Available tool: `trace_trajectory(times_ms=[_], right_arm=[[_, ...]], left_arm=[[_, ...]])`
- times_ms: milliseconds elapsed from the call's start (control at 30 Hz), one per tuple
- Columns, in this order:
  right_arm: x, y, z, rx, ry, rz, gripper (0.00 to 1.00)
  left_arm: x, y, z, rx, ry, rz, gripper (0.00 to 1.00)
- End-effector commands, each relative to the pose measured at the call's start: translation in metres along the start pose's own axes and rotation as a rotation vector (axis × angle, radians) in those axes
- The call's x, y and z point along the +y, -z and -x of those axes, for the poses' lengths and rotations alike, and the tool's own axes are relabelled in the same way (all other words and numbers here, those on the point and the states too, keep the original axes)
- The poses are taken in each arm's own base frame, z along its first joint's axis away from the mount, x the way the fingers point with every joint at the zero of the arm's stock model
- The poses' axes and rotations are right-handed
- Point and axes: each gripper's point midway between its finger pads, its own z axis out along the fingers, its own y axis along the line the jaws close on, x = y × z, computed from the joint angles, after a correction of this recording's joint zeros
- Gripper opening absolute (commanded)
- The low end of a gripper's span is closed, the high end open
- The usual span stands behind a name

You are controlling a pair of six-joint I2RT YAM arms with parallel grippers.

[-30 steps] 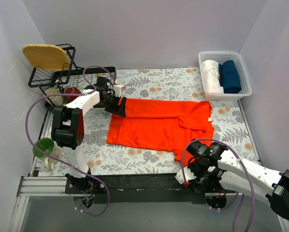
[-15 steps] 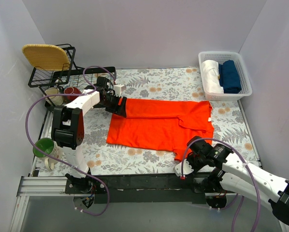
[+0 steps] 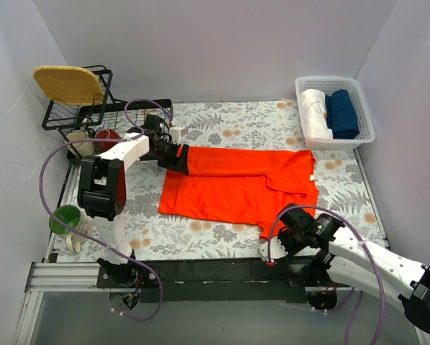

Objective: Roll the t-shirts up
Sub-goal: Fold the T-shirt at the center of the board.

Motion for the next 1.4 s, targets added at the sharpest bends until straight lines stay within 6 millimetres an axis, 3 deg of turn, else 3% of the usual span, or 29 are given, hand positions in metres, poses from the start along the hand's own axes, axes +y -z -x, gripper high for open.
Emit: trace_trajectory(times_ms=[0,100,167,300,400,433,500,700,1000,1167,1367], right_arm=[[-0.009,0.022,0.02,-0.077,-0.069,-0.012,0.01],[-0.011,0.049,0.044,-0.177,-0.093,0.015,0.01],[0.005,0.058,0.049,-0.196,-0.122,0.083,0.01],[0.013,0.067,0.05,-0.199,-0.164,0.098,0.01],[0.018,0.059,0.047,-0.194,-0.144,0.103,0.01],[0.026,0.052,0.043,-0.185,-0.13,0.135,0.11],[0.025,0.046,0.041,-0.175,-0.085,0.142,0.26],[0.038,0.026,0.036,-0.178,0.019,0.244,0.41],[0.042,0.018,0.037,-0.214,0.158,0.263,0.43],[0.037,0.008,0.023,-0.129,0.125,0.273,0.43],[0.036,0.007,0.027,-0.155,0.154,0.276,0.43]], left_arm=[[-0.001,0.005,0.013,-0.032,-0.004,-0.012,0.64],[-0.001,0.005,0.014,-0.037,0.001,-0.016,0.64],[-0.003,0.006,0.015,-0.037,0.004,-0.022,0.64],[-0.005,0.008,0.018,-0.044,0.012,-0.022,0.64],[-0.008,0.011,0.019,-0.046,0.018,-0.027,0.64],[-0.009,0.012,0.02,-0.049,0.019,-0.028,0.64],[-0.009,0.012,0.018,-0.041,0.022,-0.031,0.64],[-0.006,0.006,0.006,-0.013,0.027,-0.031,0.64],[-0.003,0.004,-0.005,-0.004,0.04,-0.006,0.64],[-0.003,0.002,-0.007,0.0,0.054,-0.008,0.64],[0.002,-0.003,-0.007,0.01,0.052,-0.004,0.63]])
